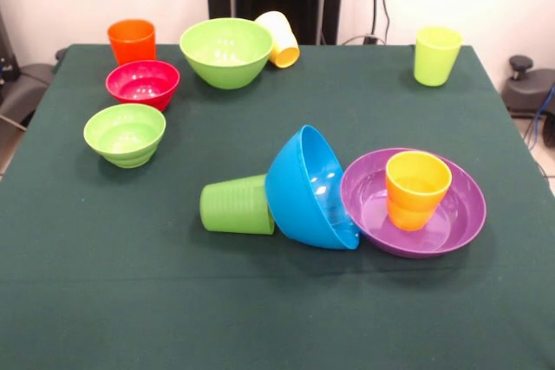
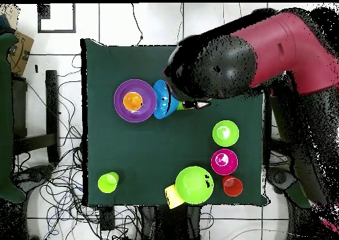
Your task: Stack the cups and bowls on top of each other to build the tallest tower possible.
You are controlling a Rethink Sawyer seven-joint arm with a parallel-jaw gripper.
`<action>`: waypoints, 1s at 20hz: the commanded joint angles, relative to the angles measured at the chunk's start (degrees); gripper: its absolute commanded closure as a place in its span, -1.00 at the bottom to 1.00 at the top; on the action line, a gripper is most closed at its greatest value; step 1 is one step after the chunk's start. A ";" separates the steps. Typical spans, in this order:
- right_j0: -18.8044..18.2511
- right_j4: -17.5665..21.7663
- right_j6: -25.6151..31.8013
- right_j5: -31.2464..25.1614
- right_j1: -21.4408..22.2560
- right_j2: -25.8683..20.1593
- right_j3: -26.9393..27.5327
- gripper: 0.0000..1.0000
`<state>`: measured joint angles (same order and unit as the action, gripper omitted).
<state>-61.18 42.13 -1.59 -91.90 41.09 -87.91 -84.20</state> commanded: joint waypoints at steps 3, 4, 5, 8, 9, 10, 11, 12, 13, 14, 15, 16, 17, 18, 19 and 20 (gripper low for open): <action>0.60 -4.06 -14.88 -1.75 7.66 12.39 -1.60 -1.00; 0.55 -3.95 -14.70 -0.69 7.42 13.05 -2.06 -1.00; 0.50 -3.83 -14.52 0.36 7.18 13.71 -2.52 -1.00; 1.02 -3.18 -14.32 3.48 6.28 15.90 -3.46 -1.00; 1.00 -2.87 -14.00 4.36 5.97 16.51 -3.66 -1.00; 1.29 -2.46 -13.69 4.94 5.60 17.25 -3.65 -1.00; 1.32 -2.16 -13.80 5.90 5.40 17.80 -4.33 -1.00; 1.62 -1.68 -13.51 6.47 5.07 18.54 -4.37 -1.00; 1.65 -1.39 -13.60 7.24 5.15 19.03 -5.07 -1.00; 1.82 -0.92 -13.77 8.28 5.10 19.60 -5.74 -1.00; 2.13 -0.44 -13.56 8.97 4.82 20.33 -5.82 -1.00; 2.43 0.03 -13.36 9.66 4.54 21.07 -5.91 -1.00; 2.50 0.14 -13.40 10.63 4.56 21.60 -6.47 -1.00; 2.85 0.58 -13.04 11.40 4.28 22.50 -6.58 -1.00; 3.12 0.99 -13.05 12.41 3.84 23.26 -6.88 -1.00; 3.38 1.39 -13.06 13.43 3.41 24.03 -7.18 -1.00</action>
<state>-61.17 38.06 -1.59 -85.11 47.72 -75.01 -84.50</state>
